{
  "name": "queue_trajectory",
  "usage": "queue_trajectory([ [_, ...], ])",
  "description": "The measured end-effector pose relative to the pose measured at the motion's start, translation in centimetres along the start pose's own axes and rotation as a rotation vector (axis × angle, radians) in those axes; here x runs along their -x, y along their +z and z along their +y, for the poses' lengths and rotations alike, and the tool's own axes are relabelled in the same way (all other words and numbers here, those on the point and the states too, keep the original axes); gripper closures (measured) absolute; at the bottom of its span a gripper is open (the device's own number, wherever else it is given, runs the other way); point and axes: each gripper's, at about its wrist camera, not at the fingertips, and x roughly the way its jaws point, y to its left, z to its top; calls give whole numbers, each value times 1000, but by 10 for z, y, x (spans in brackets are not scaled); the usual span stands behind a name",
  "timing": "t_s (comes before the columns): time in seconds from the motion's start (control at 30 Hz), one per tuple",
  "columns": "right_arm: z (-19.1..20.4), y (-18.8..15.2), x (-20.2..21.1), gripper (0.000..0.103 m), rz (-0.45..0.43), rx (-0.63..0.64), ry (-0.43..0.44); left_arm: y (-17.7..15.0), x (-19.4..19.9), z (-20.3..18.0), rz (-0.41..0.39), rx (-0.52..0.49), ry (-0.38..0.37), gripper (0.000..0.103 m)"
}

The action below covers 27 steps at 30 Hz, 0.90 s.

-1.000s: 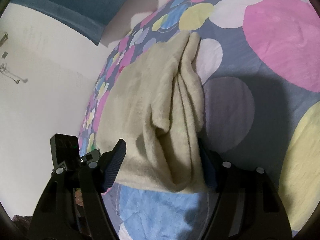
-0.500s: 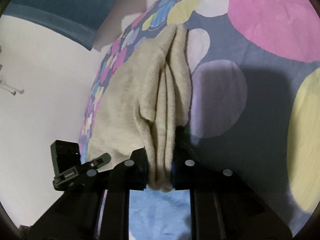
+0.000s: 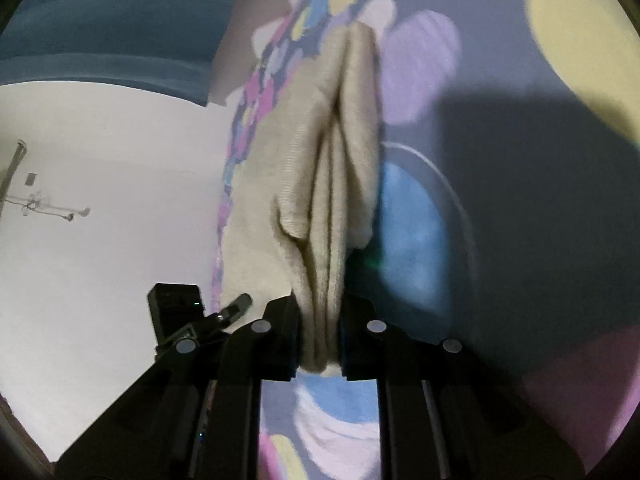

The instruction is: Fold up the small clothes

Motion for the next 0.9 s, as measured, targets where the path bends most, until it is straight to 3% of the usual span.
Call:
queue_trajectory([
  [0.1,14,1,4,84,-4,68,-61,-1,3,-6,-11,-59,20,82],
  [0.17,20,-4,11,77,-19,97,-84,-4,10,-13,-28,-111,72,63],
  [0.23,25,-3,15,54,-37,98,-70,-4,15,-16,-37,-132,83,47],
  [0.43,27,17,10,44,-76,82,-75,8,12,-5,-48,-106,90,41],
  [0.57,25,28,1,44,-98,83,-104,22,4,-1,-66,-92,88,41],
  [0.63,22,31,-1,60,-103,89,-130,24,3,-3,-73,-97,104,42],
  [0.7,14,33,-3,80,-96,82,-165,23,0,-7,-82,-136,156,51],
  [0.73,9,34,-3,83,-95,67,-144,22,-2,-9,-80,-157,181,54],
  [0.9,6,35,-2,84,-96,63,-126,20,-4,-12,-88,-197,213,59],
])
